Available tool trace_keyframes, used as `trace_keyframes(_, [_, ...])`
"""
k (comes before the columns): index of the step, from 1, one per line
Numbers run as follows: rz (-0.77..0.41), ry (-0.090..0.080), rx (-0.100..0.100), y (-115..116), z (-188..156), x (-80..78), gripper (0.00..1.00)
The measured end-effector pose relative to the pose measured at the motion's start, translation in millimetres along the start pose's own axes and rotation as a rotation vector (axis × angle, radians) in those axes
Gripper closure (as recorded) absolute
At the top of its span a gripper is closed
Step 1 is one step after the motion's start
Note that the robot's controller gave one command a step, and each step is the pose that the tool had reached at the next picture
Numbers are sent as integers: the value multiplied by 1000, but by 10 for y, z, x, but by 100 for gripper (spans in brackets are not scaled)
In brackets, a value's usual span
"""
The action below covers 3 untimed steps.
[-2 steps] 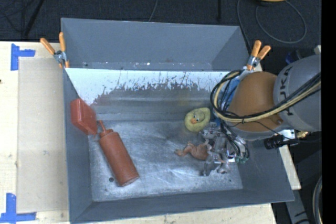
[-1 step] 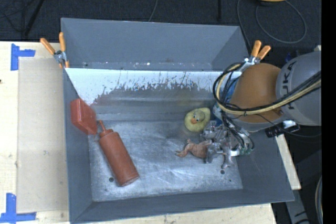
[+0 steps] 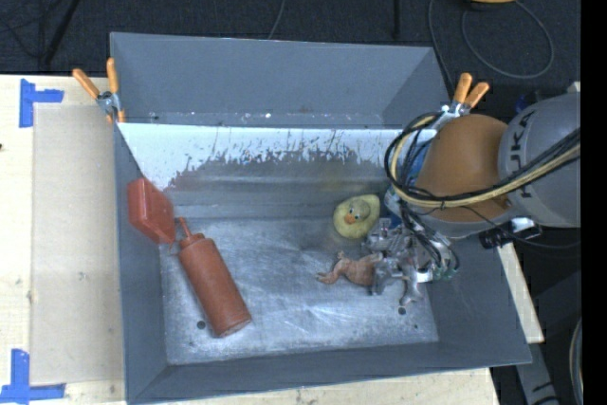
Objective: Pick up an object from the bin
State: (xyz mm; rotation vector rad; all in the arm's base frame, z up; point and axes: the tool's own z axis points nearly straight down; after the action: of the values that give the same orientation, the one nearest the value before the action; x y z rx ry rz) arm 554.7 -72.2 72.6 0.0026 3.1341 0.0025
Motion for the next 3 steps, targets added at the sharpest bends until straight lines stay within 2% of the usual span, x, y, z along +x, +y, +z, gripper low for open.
trace_keyframes(1, [0, 9, -1, 3, -47, 23, 100])
trace_keyframes(2, [0, 17, -1, 5, -259, 43, 100])
trace_keyframes(3, [0, 12, 0, 3, -489, 25, 100])
